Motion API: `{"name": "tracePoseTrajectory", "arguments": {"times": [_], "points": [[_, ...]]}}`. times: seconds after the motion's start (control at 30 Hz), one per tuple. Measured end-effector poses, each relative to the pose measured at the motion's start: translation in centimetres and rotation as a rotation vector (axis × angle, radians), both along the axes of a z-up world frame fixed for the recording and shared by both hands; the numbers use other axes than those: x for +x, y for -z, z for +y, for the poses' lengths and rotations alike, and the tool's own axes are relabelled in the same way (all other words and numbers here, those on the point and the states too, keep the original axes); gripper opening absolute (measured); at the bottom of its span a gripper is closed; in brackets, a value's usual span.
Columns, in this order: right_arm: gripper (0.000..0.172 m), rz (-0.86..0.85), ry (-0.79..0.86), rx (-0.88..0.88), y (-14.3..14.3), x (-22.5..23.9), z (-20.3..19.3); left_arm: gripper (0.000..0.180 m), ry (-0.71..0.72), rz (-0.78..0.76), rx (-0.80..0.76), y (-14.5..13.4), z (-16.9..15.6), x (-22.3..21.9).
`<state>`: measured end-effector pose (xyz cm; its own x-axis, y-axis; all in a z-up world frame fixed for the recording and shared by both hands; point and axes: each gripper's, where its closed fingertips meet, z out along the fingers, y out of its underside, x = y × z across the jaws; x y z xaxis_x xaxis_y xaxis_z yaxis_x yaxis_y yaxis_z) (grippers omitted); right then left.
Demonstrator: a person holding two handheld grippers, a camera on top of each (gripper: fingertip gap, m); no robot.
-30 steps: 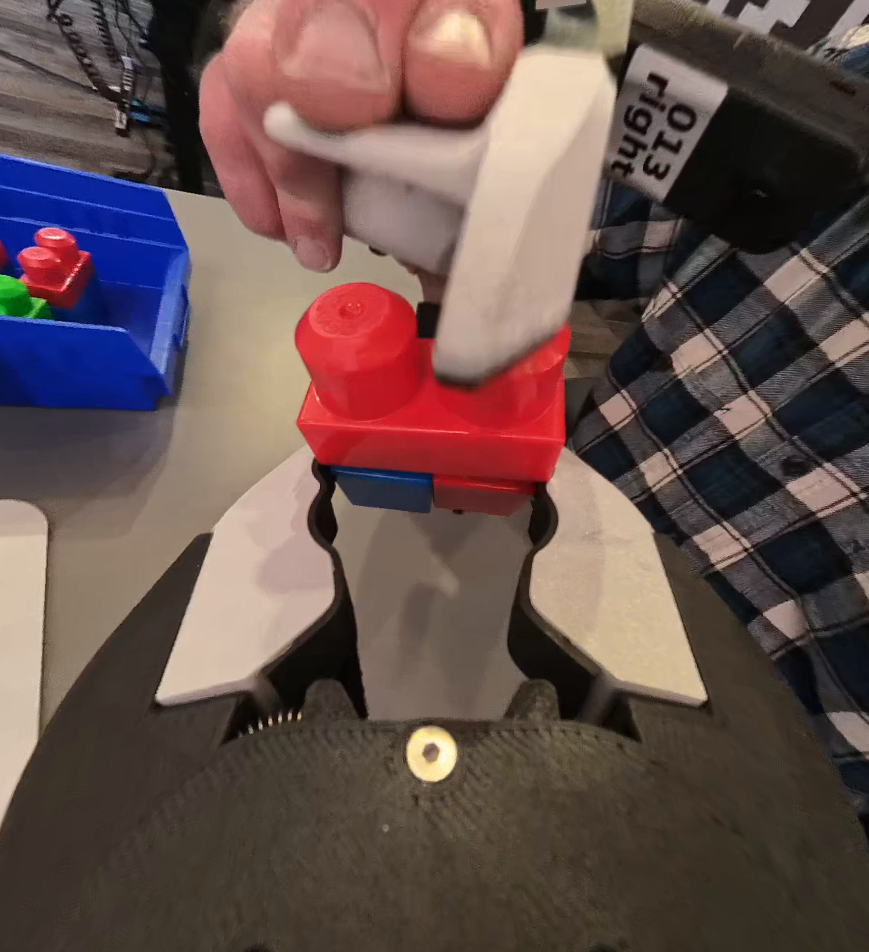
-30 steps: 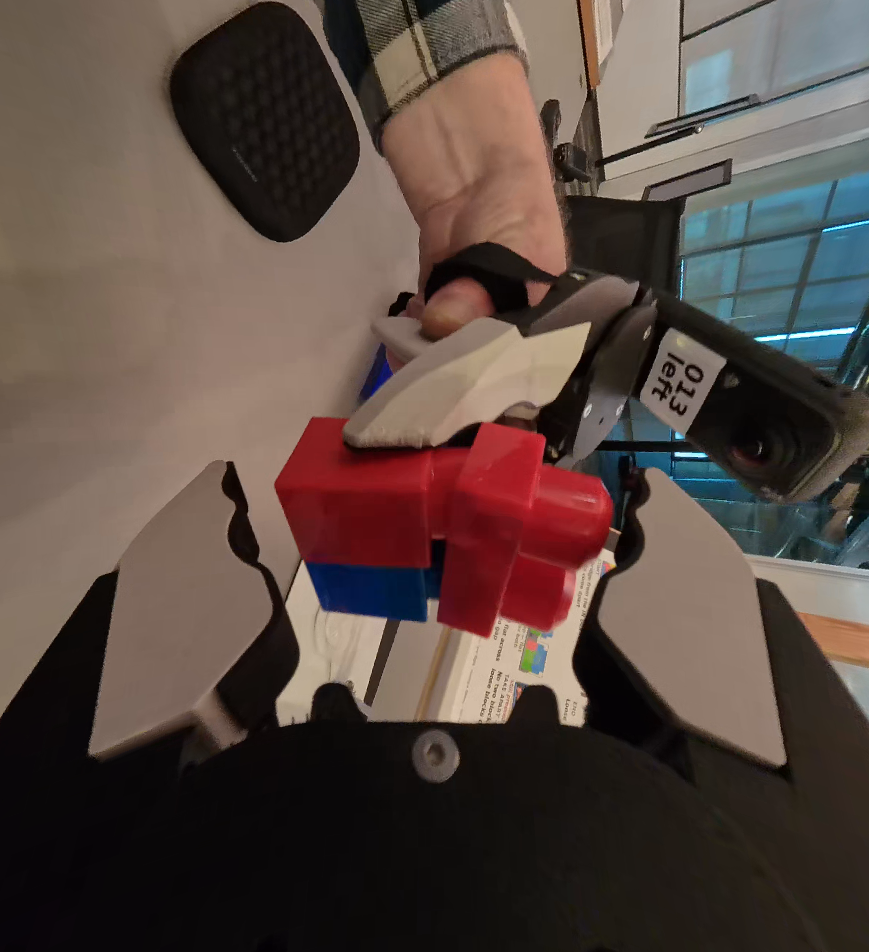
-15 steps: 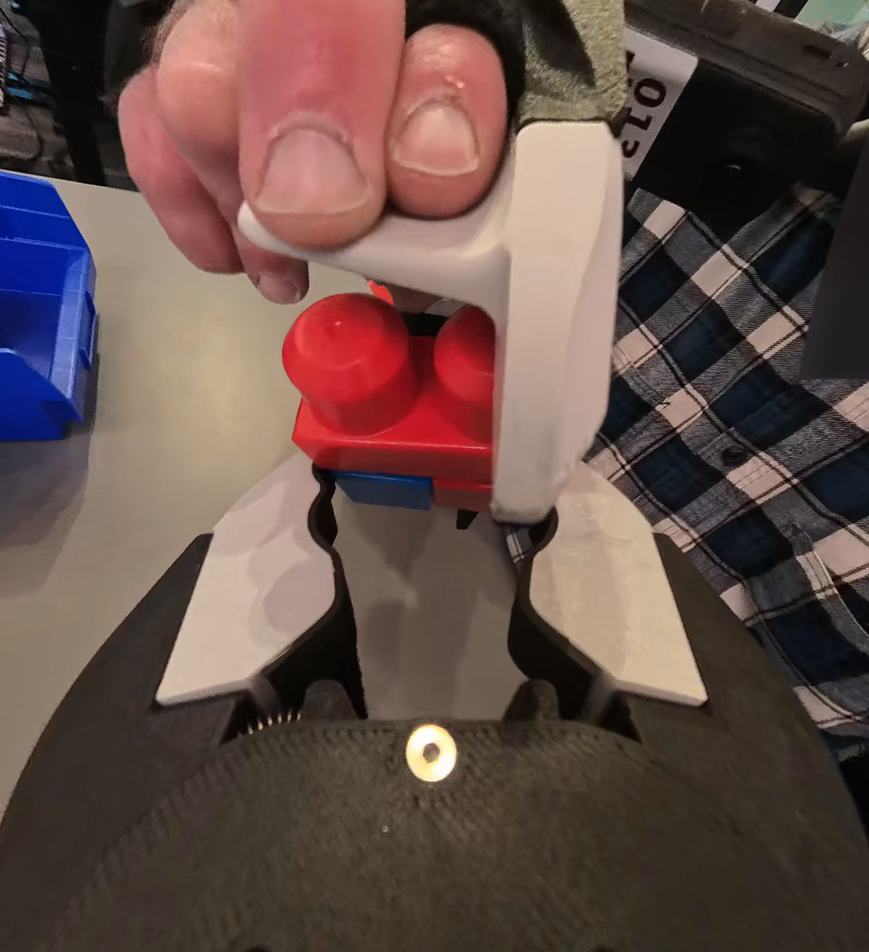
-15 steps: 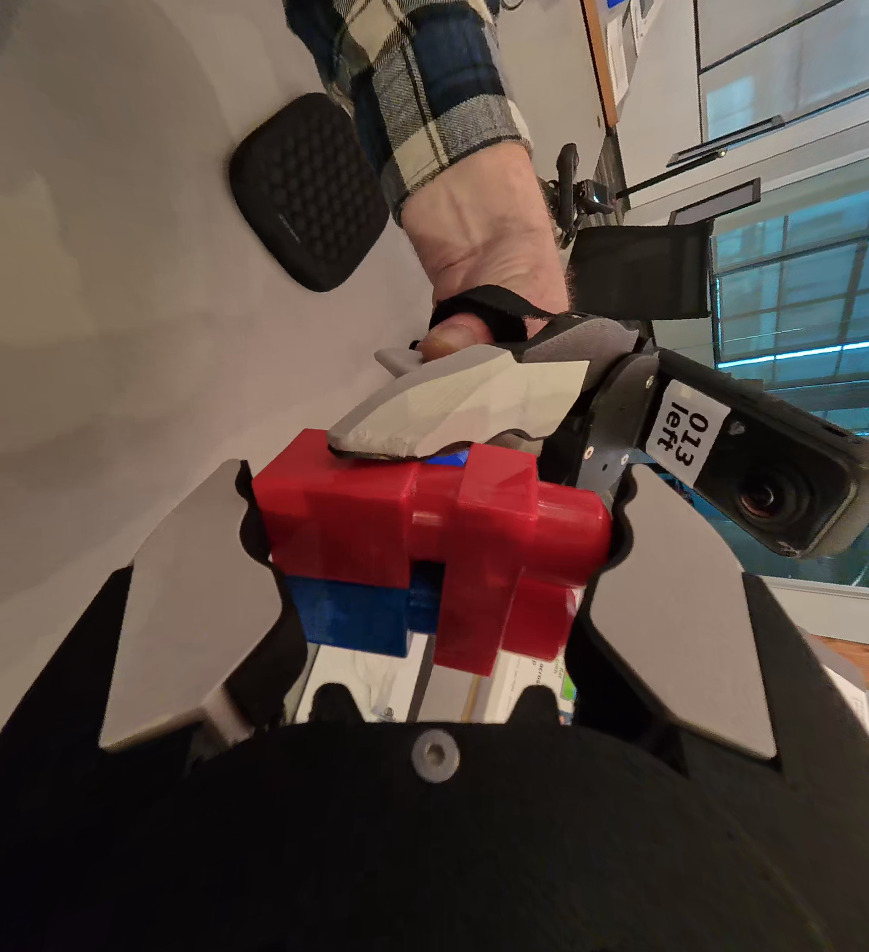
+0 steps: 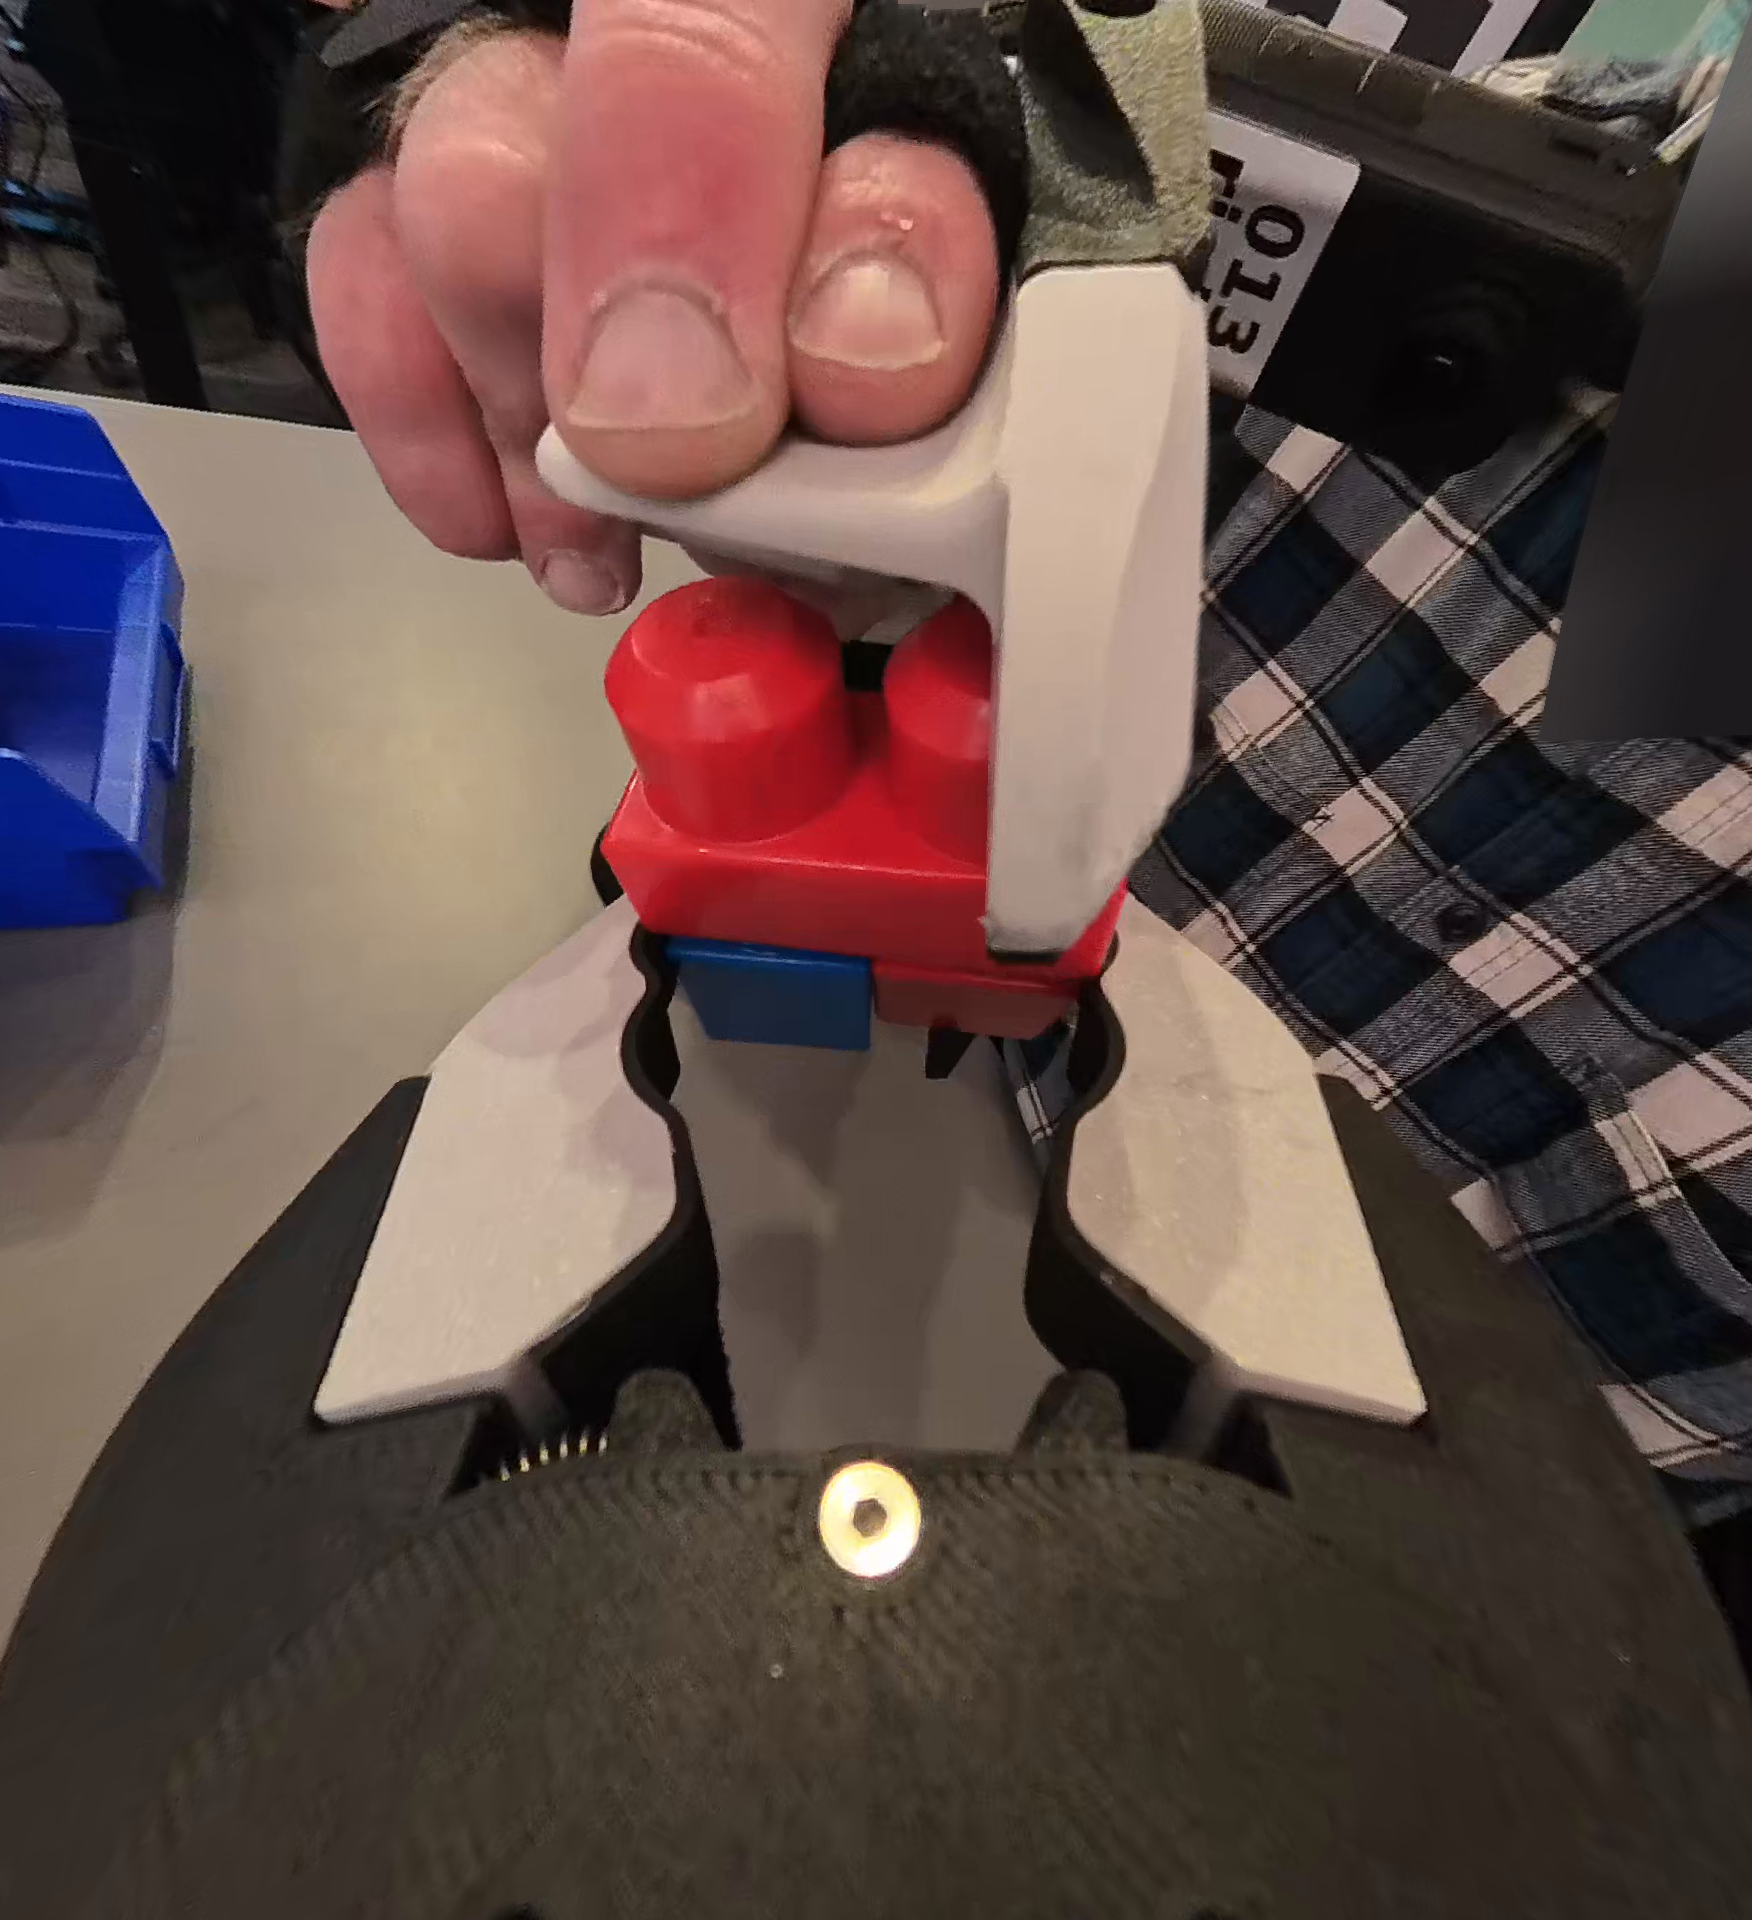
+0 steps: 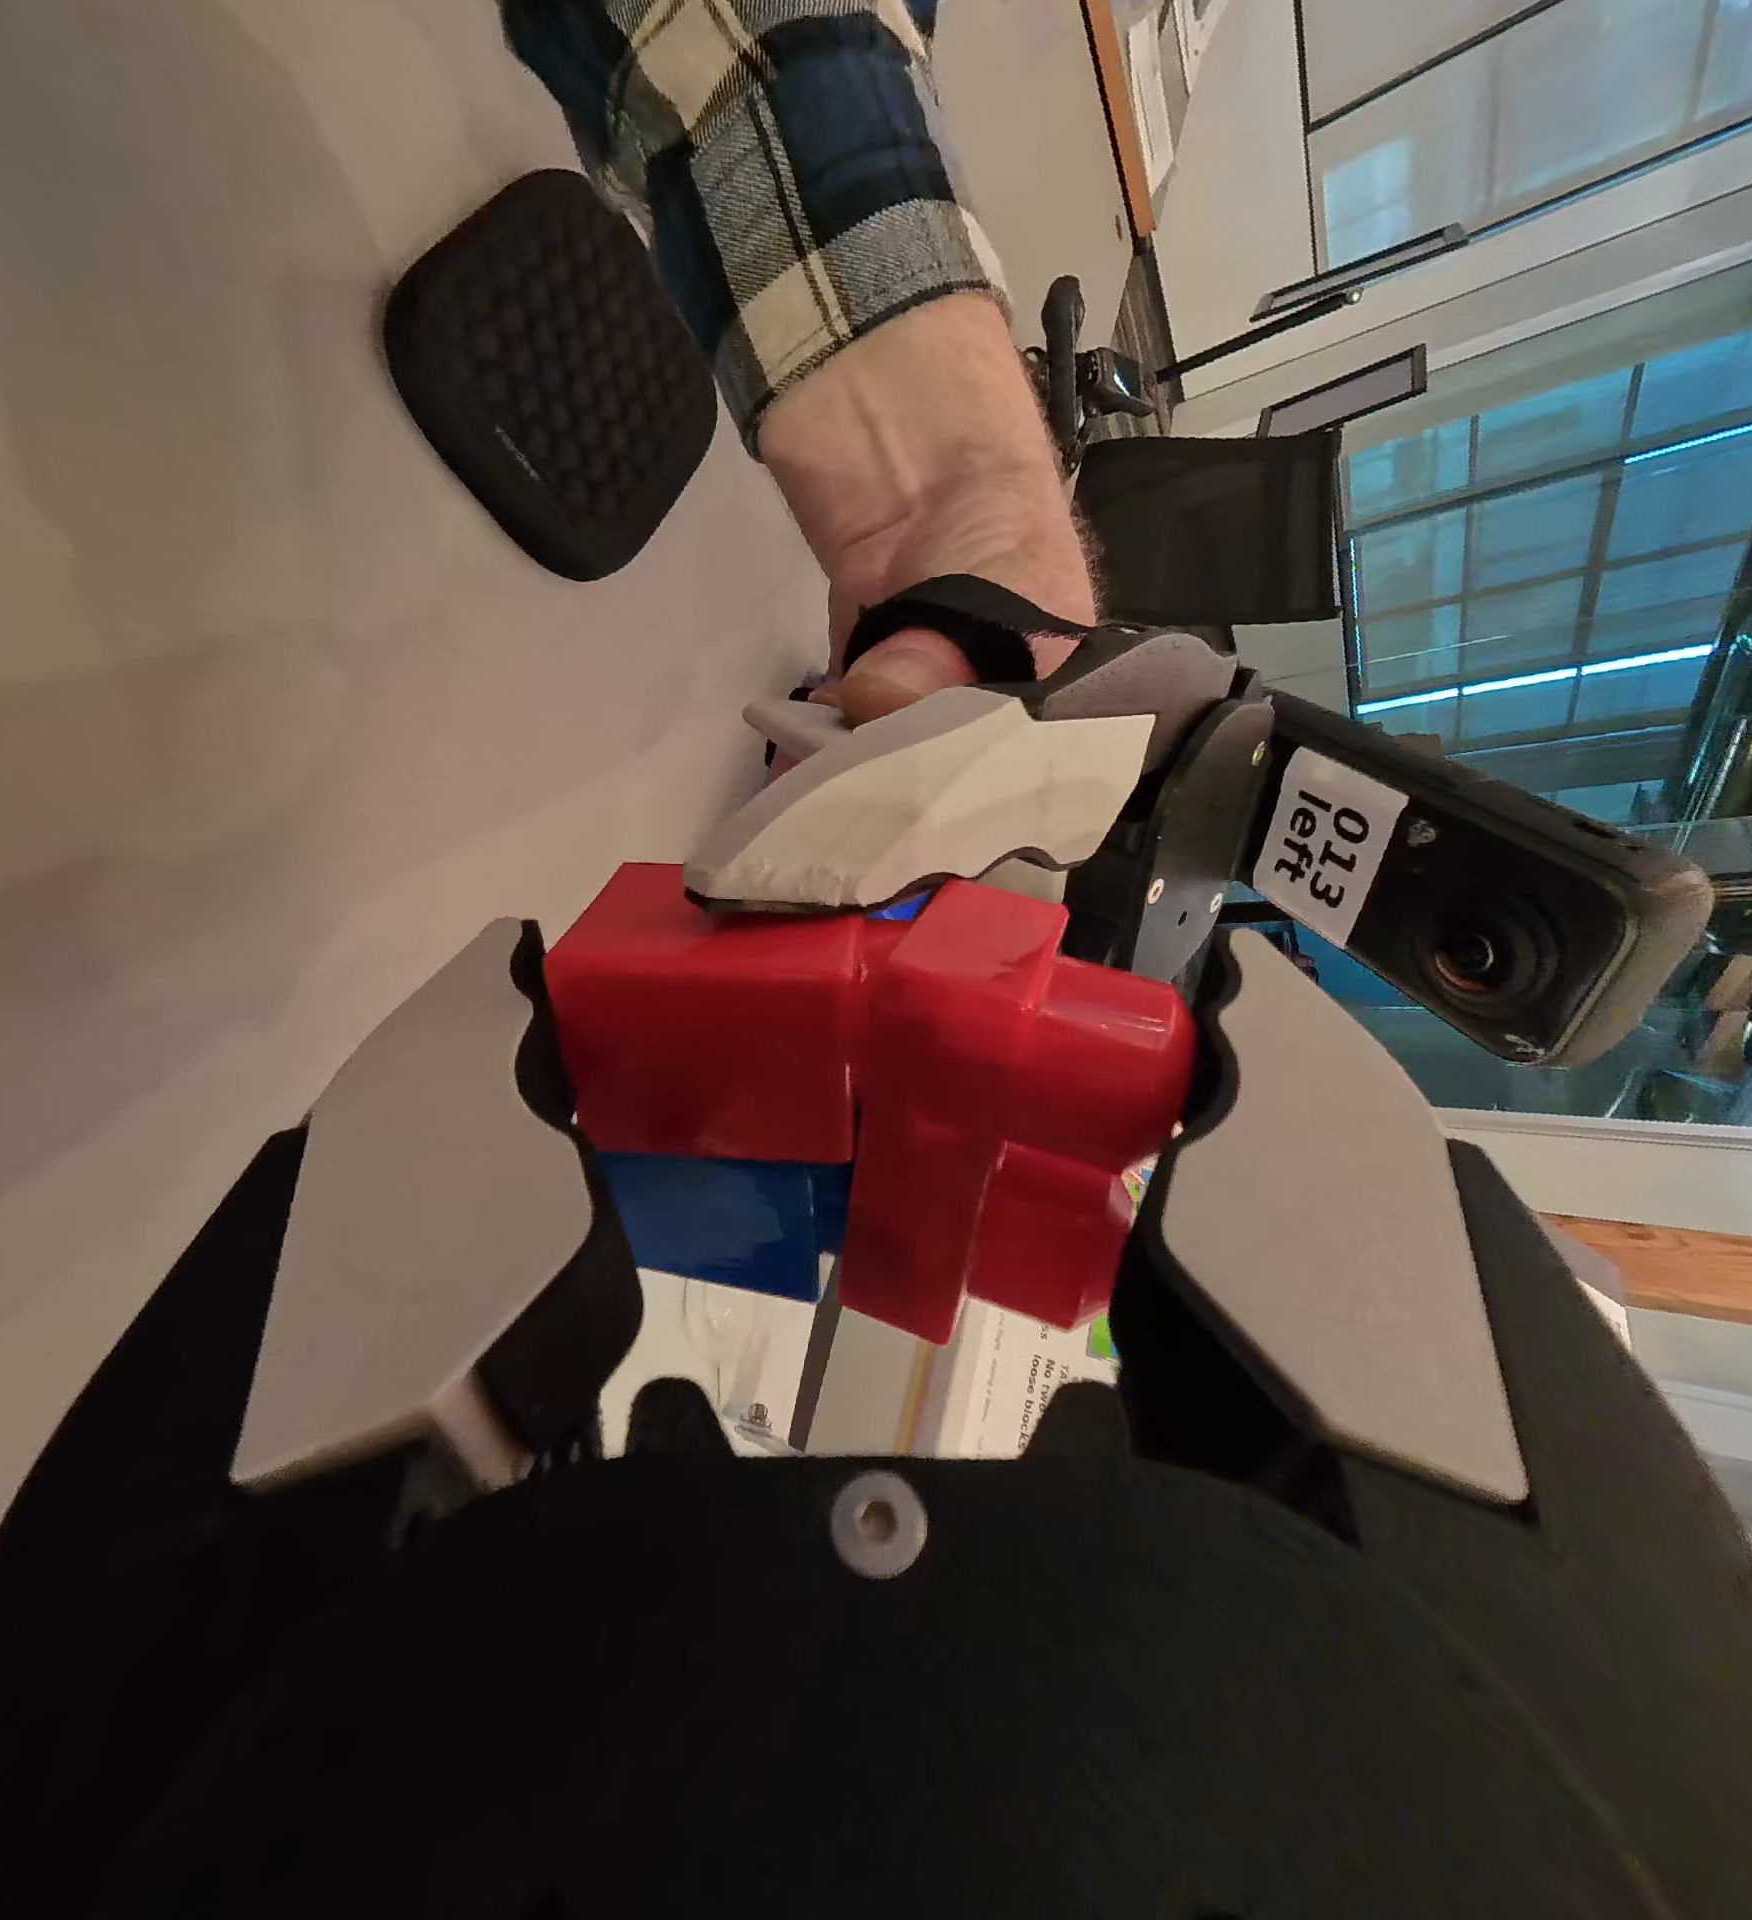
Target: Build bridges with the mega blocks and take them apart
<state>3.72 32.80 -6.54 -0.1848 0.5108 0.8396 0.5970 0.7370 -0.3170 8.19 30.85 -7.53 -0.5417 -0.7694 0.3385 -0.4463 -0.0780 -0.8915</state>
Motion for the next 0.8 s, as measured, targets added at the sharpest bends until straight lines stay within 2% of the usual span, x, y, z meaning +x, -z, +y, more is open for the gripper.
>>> {"name": "tracePoseTrajectory", "arguments": {"times": [0.17,0.47,0.67,0.8], "points": [[0.115,0.028,0.023,0.024,-0.4,0.1,0.1,0.074,0.003,-0.038,-0.036,-0.3,0.0,0.1],[0.115,0.198,0.121,0.151,-3.0,0.8,1.0,0.074,-0.051,-0.2,-0.182,-3.1,0.8,0.8],[0.115,0.267,0.175,0.201,-4.0,1.1,0.8,0.075,-0.017,-0.313,-0.195,-3.7,0.2,0.7],[0.115,0.246,0.177,0.205,-3.4,1.1,0.6,0.075,-0.015,-0.333,-0.216,-3.4,-0.1,1.1]]}}
